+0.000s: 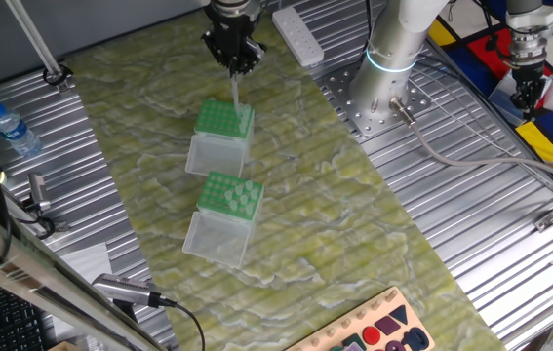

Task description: Transfer all large pipette tips from one holder to another

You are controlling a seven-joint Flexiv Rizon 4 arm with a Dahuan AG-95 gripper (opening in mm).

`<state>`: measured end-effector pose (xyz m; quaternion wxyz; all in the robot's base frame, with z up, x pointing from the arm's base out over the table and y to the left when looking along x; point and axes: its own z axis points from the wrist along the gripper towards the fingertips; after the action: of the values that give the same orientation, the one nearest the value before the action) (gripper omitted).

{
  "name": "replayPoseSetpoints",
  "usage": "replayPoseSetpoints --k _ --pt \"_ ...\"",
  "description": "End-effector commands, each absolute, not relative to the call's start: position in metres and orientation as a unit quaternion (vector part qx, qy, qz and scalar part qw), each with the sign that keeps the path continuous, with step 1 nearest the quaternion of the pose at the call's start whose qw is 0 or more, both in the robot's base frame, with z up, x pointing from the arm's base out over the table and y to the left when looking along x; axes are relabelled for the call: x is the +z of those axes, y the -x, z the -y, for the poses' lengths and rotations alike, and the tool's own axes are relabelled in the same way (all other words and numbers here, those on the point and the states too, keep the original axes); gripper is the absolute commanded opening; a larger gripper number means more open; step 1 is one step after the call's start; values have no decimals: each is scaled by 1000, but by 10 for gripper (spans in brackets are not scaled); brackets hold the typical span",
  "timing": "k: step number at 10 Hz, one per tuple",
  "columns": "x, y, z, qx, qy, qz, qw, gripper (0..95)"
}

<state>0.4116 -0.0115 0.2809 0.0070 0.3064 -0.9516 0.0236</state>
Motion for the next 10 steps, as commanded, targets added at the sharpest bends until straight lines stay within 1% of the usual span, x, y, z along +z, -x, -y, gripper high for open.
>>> replayPoseSetpoints --k 1,5,10 --pt "280 -409 12 24 -307 951 6 0" --pt "276 -405 14 23 -311 950 4 0" --pt "264 -406 20 26 -321 947 -3 0"
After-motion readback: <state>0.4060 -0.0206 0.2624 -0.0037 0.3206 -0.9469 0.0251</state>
